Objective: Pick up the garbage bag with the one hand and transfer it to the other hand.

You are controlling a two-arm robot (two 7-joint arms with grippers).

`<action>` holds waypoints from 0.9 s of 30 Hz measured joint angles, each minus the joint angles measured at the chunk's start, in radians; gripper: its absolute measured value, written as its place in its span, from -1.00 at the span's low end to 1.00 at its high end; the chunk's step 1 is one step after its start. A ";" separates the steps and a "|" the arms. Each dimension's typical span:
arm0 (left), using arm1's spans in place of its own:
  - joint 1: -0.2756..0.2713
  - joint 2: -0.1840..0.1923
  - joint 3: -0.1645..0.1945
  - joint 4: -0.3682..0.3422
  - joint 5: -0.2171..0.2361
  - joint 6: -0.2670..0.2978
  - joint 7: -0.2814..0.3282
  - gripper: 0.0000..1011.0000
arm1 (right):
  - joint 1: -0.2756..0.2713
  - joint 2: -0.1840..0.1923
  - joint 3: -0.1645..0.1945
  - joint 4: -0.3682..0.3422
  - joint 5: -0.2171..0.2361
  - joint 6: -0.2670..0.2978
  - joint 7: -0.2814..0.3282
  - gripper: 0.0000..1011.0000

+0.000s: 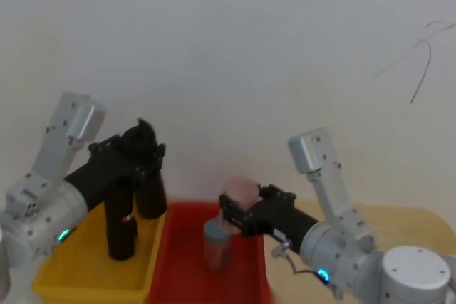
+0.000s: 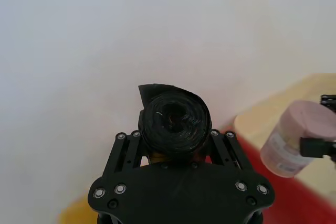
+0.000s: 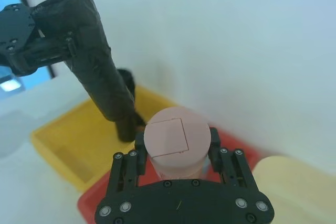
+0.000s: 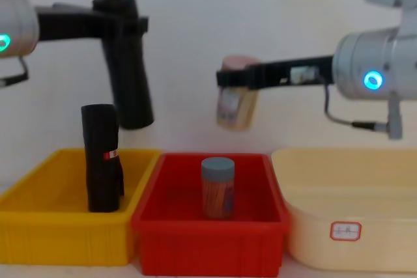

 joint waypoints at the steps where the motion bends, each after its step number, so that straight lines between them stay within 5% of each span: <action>1: -0.016 -0.007 0.009 -0.001 -0.001 -0.003 -0.006 0.00 | -0.003 0.005 0.006 -0.019 -0.003 0.000 -0.008 0.29; 10: -0.118 -0.067 0.066 0.073 -0.014 -0.035 -0.049 0.00 | -0.014 0.032 0.046 -0.097 -0.040 0.008 -0.068 0.29; 27: -0.328 -0.249 0.195 0.457 -0.044 -0.146 -0.170 0.00 | -0.058 0.065 0.139 -0.129 -0.104 0.028 -0.185 0.29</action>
